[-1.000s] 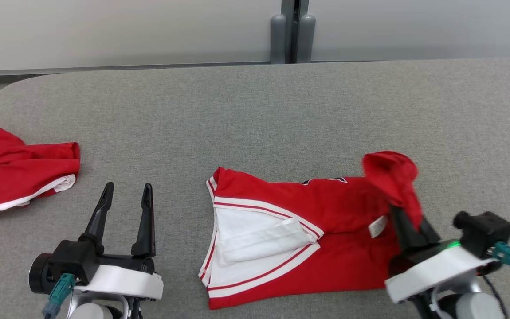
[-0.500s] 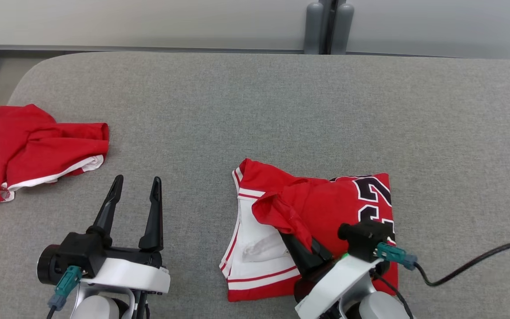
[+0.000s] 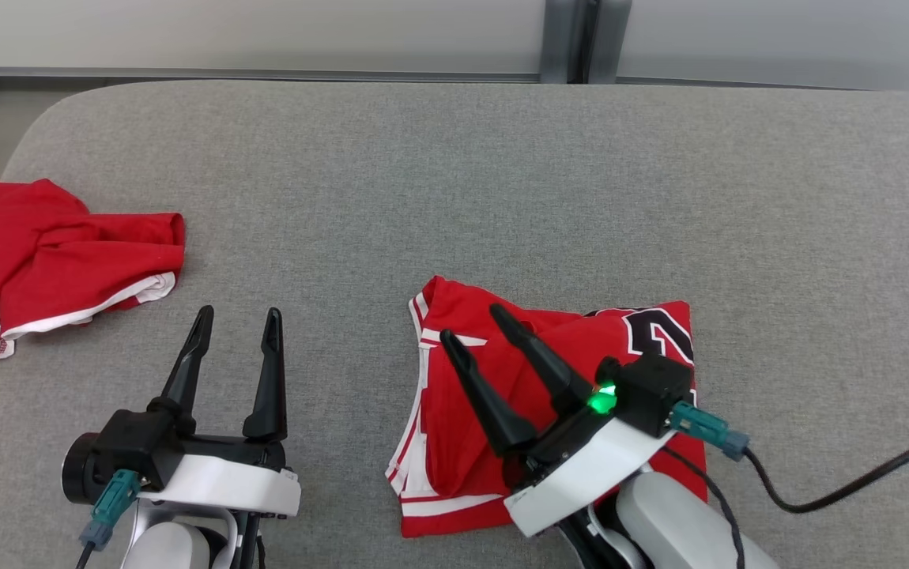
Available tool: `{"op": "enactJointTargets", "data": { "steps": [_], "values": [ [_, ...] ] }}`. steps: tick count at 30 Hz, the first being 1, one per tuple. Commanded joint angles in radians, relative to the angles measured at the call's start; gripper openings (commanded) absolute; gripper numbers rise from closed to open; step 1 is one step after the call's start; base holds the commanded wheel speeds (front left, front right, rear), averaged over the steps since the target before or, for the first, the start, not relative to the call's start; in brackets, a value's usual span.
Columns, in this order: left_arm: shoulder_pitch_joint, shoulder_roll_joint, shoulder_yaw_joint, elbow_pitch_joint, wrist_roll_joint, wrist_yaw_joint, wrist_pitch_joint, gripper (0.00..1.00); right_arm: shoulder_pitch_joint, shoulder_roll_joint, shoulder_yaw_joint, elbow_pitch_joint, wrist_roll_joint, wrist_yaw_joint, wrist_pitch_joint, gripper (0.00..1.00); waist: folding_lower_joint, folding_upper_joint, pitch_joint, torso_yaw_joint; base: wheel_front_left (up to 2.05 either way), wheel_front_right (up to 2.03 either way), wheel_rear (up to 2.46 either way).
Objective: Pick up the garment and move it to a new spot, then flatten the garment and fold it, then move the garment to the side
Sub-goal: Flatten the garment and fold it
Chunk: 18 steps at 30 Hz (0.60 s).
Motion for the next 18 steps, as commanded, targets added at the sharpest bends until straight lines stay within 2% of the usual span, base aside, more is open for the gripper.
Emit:
{"op": "enactJointTargets", "data": {
  "steps": [1, 4, 13, 18],
  "values": [
    [-0.013, 0.003, 0.006, -0.004, 0.001, 0.006, -0.005, 1.00, -0.008, -0.004, -0.013, -0.012, -0.016, 0.000, -0.009, 1.00, 0.0000, 0.0000, -0.002, -0.006, 0.00, 0.00, 0.00],
    [-0.010, 0.003, 0.011, -0.002, 0.009, 0.005, -0.005, 1.00, 0.011, -0.026, -0.100, -0.063, -0.057, 0.000, -0.022, 1.00, 0.0000, 0.0000, -0.008, -0.019, 0.00, 0.00, 0.00],
    [0.019, 0.003, 0.037, 0.009, 0.031, -0.006, -0.005, 1.00, 0.180, -0.111, -0.487, -0.153, -0.226, 0.000, -0.014, 1.00, 0.0000, 0.0000, -0.038, -0.058, 0.00, 0.00, 0.00],
    [0.033, 0.008, 0.044, 0.017, 0.042, -0.012, -0.005, 1.00, 0.287, -0.134, -0.627, -0.193, -0.297, 0.000, 0.031, 1.00, 0.0000, 0.0000, -0.055, -0.076, 0.00, 0.00, 0.00]
  ]
}}
